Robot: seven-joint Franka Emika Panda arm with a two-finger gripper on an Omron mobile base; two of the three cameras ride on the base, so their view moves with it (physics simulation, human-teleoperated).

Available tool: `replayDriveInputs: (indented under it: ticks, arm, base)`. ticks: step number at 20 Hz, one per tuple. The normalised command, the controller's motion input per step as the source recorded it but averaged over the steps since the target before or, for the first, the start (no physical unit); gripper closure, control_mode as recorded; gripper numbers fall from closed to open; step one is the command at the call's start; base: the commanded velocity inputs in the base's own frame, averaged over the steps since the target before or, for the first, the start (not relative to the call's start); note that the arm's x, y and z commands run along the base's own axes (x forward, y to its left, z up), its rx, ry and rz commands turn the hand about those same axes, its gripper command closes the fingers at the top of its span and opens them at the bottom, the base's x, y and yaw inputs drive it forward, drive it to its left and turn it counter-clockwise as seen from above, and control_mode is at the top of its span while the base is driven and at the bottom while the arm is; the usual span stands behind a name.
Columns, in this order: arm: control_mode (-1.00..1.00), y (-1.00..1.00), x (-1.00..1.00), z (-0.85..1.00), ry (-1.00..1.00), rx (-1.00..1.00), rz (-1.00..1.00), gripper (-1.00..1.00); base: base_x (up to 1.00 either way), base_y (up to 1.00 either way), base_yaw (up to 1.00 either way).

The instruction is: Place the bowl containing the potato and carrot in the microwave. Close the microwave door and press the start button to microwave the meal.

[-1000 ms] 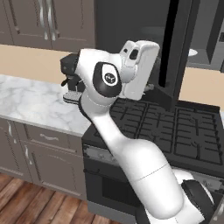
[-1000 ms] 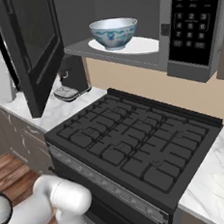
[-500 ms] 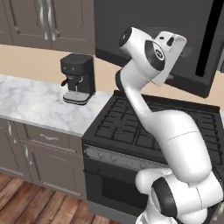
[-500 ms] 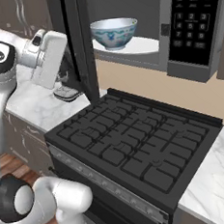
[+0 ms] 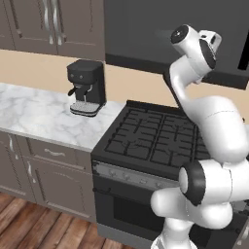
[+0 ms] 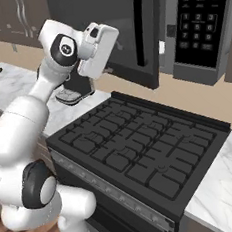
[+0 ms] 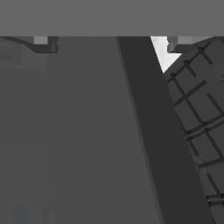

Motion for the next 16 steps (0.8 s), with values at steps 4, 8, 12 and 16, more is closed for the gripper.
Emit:
replayDriveInputs:
  ticks: [4,8,12,16]
  arm:
    - [-1.00,-0.96,1.00,0.00,0.02,0.00,0.09,-1.00]
    - [-1.00,-0.96,1.00,0.00,0.08,0.00,0.06,-1.00]
    - [-1.00,-0.96,0.96,-0.02,0.01,0.01,0.09,-1.00]
    - [-1.00,-0.29,-0.33,-0.16,-0.02,0.00,0.01,-1.00]
  base:
    - [0.00,0.00,0.00]
    - [0.00,0.00,0.00]
    - [0.00,0.00,0.00]
    - [0.00,0.00,0.00]
